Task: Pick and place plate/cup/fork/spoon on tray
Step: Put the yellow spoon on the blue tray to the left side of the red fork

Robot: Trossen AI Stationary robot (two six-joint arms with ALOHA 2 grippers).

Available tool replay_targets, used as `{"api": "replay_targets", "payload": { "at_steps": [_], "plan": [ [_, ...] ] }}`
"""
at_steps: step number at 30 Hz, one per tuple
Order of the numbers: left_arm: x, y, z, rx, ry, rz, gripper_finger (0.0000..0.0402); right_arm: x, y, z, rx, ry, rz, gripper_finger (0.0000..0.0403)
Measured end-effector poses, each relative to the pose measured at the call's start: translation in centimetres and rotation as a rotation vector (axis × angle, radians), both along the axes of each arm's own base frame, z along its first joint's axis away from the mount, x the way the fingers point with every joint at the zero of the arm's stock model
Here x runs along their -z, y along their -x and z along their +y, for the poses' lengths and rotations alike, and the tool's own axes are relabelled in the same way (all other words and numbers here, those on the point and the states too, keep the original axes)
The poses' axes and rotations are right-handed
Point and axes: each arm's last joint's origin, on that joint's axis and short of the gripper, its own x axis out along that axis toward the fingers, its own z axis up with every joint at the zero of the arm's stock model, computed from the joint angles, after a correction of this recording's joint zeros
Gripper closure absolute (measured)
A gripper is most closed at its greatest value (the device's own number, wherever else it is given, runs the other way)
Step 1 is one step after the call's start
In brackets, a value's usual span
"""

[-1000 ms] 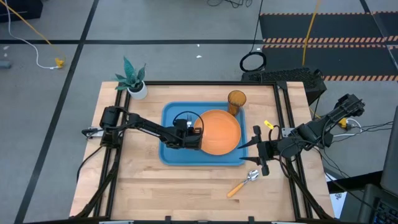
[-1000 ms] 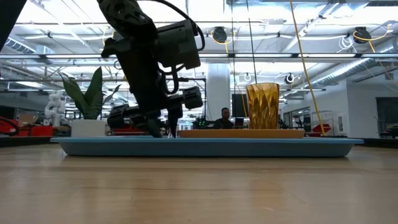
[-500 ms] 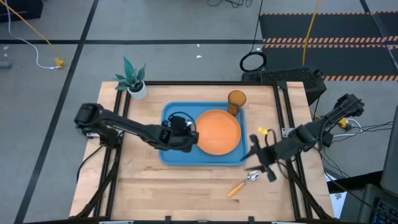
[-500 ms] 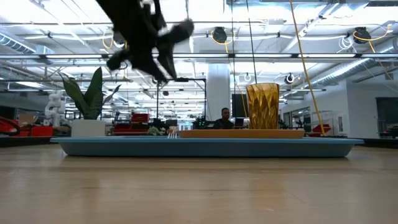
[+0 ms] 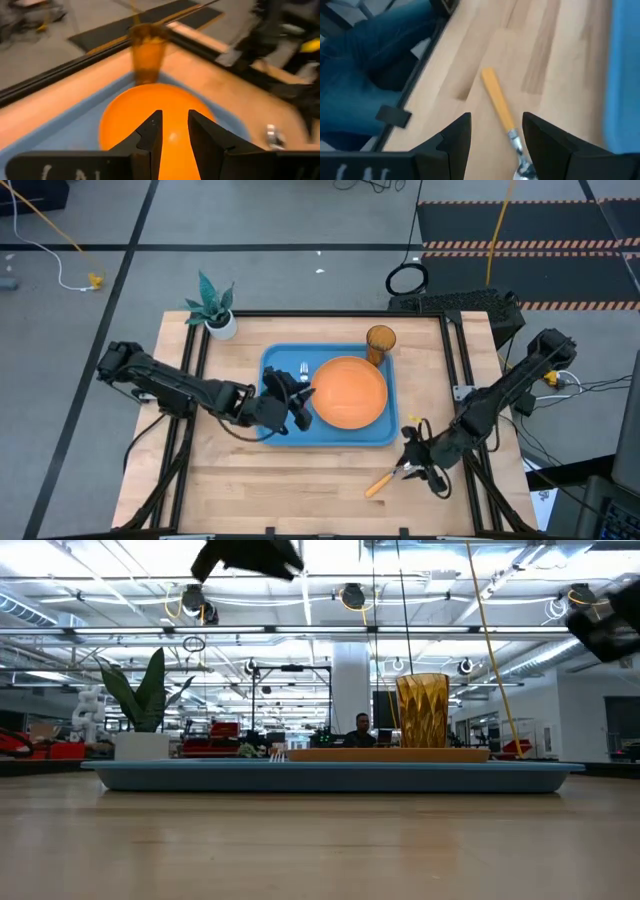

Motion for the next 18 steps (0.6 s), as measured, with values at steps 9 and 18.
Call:
{"api": "replay_targets", "payload": {
  "at_steps": [9, 18],
  "plan": [
    [-0.8, -0.6, -0.5, 0.117, -0.011, -0.051, 0.0309, 3.9, -0.5, 1.1, -0.032, 0.11, 0.081, 0.0234],
    [-0.3, -0.8, -1.2, 0.274, -0.039, 0.017, 0.0309, 5.3, -1.4, 1.7, -0.109, 0.231, -0.002, 0.0234]
  ]
}}
